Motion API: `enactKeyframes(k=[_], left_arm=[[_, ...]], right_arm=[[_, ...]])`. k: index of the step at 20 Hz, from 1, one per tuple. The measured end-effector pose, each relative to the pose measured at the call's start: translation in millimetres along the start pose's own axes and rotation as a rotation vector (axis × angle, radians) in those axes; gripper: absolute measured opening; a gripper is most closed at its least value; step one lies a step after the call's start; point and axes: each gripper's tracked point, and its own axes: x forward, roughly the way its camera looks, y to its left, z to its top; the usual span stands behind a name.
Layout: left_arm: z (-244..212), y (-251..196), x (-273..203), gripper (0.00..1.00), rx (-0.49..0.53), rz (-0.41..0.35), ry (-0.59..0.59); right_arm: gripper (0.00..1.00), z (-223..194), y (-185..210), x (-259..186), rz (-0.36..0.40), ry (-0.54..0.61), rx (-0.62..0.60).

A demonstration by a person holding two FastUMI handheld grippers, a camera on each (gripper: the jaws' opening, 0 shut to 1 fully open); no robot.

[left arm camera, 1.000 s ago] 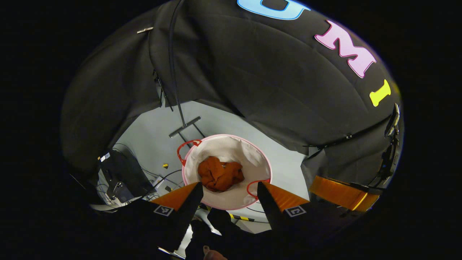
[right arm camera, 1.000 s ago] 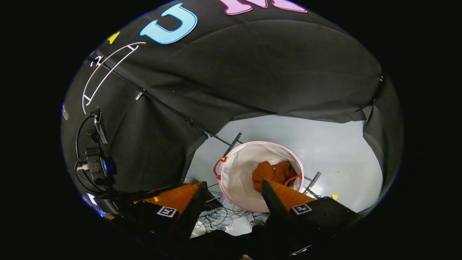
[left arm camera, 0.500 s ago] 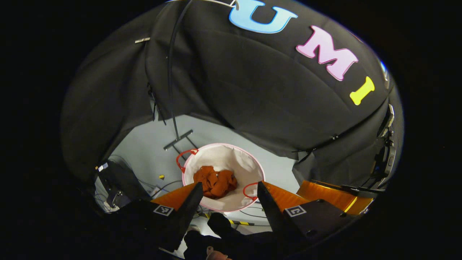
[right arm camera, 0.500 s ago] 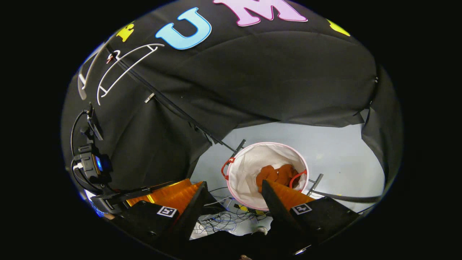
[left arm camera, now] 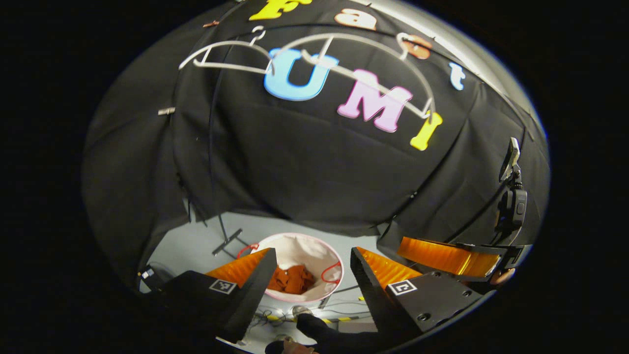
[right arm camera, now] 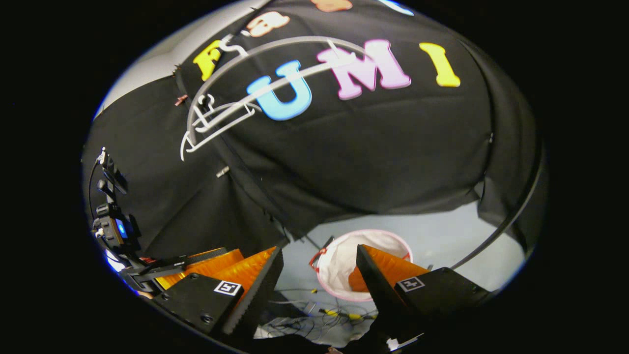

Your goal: Grasp the clothes on the hanger with both hands and then place them into the laundry hamper below.

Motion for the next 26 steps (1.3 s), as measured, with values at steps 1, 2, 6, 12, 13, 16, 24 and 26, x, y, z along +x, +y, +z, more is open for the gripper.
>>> enactKeyframes(k=[1, 2, 6, 12, 13, 16, 24, 26], left_arm=[[13.2, -1.8, -16.3, 0.96, 0.019, -0.015, -0.066], [28.0, -6.9, -33.2, 0.96, 0.035, -0.034, -0.131], [75.6, -39.5, -98.7, 0.95, 0.095, -0.088, -0.319], [128.6, -89.4, -166.9, 0.95, 0.142, -0.157, -0.532], [136.6, -94.6, -177.4, 0.99, 0.154, -0.162, -0.573], [157.0, -110.9, -201.0, 0.92, 0.178, -0.175, -0.669], [172.9, -152.7, -222.1, 0.95, 0.158, -0.174, -0.74], [165.8, -158.7, -217.2, 0.95, 0.158, -0.168, -0.713]], right_arm=[[0.99, 17.1, 4.9, -17.4, 0.002, -0.078, -0.016], [0.99, 30.0, 7.4, -40.7, 0.004, -0.154, -0.035], [0.98, 72.7, 26.7, -122.2, -0.021, -0.404, -0.161], [0.96, 118.0, 54.2, -217.3, -0.072, -0.659, -0.304], [1.0, 125.7, 55.1, -228.6, -0.082, -0.701, -0.306], [1.0, 144.9, 53.7, -256.8, -0.103, -0.804, -0.302], [1.0, 169.6, 48.2, -293.2, -0.075, -0.903, -0.331], [1.0, 172.2, 40.9, -300.2, -0.089, -0.92, -0.338]])
